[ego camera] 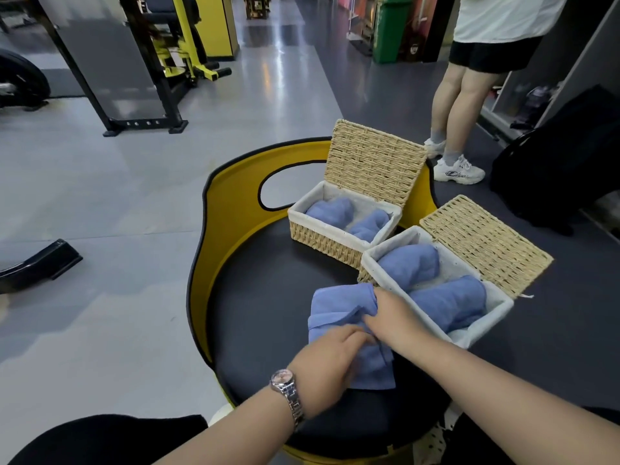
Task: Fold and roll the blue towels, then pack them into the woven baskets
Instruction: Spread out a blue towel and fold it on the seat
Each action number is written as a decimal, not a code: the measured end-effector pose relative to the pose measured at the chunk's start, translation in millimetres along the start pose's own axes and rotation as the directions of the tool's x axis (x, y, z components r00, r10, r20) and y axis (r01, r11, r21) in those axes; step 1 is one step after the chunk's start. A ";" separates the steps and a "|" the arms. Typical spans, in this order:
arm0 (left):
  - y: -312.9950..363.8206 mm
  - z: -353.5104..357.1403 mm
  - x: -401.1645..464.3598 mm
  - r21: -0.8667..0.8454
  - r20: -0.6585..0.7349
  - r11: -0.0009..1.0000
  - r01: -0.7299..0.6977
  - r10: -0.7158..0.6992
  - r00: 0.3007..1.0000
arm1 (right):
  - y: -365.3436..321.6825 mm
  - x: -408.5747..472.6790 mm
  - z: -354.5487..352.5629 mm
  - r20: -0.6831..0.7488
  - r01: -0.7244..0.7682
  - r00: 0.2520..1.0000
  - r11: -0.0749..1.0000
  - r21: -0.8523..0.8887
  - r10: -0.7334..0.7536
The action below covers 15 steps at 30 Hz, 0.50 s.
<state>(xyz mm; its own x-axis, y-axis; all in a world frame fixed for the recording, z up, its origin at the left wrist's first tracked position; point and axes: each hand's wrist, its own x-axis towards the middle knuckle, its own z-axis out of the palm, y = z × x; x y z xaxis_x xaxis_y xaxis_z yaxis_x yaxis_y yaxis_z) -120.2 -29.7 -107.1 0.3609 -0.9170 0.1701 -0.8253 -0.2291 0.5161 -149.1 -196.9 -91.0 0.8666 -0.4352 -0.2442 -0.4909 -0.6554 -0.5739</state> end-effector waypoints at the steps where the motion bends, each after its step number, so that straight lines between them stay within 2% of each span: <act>1: -7.0 -0.9 0.6 0.049 -0.048 0.998 0.042 -0.039 0.998 | 3.9 0.6 -0.4 -0.025 -0.004 1.000 1.000 -0.023 0.003; 2: -14.6 -2.1 1.3 0.089 -0.069 0.991 0.097 -0.091 0.993 | 8.5 2.0 1.0 -0.041 0.002 0.999 0.999 -0.048 -0.004; 4: -31.5 0.3 -0.5 0.187 -0.011 0.968 0.169 -0.170 0.985 | 15.1 2.4 2.8 -0.053 0.017 0.998 0.993 -0.118 -0.023; 6: -42.9 7.6 -4.1 0.268 0.045 0.954 0.133 -0.151 0.988 | 18.1 -1.1 7.9 -0.121 0.064 0.988 0.958 -0.280 -0.101; 9: -47.5 13.4 -7.9 0.323 0.068 0.944 0.069 -0.096 0.993 | 11.3 -4.5 10.8 -0.231 0.156 0.897 0.760 -0.631 -0.377; 10: -46.9 13.5 -7.2 0.349 0.071 0.936 0.049 -0.079 0.994 | 7.8 -4.1 9.9 -0.212 0.207 0.865 0.709 -0.675 -0.454; 12: -45.3 14.1 -5.6 0.390 0.118 0.921 -0.004 -0.046 0.992 | 8.3 -0.2 11.2 -0.039 0.366 0.841 0.619 -0.695 -0.540; 14: -47.4 13.1 -4.7 0.367 0.223 0.929 -0.042 -0.044 0.974 | 13.8 2.2 15.9 0.179 0.446 0.875 0.604 -0.660 -0.450; 15: -47.1 12.8 -5.4 0.319 0.237 0.948 -0.003 -0.077 0.968 | 18.7 3.7 19.2 0.241 0.437 0.893 0.611 -0.660 -0.379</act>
<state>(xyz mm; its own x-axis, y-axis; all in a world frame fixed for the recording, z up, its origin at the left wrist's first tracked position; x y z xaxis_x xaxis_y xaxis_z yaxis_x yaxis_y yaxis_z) -88.8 -18.1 -143.1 0.3099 -0.9479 -0.0739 -0.9219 -0.3186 0.2204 -153.4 -198.9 -117.6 0.9818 0.0085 -0.1895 0.0200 -0.9981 0.0588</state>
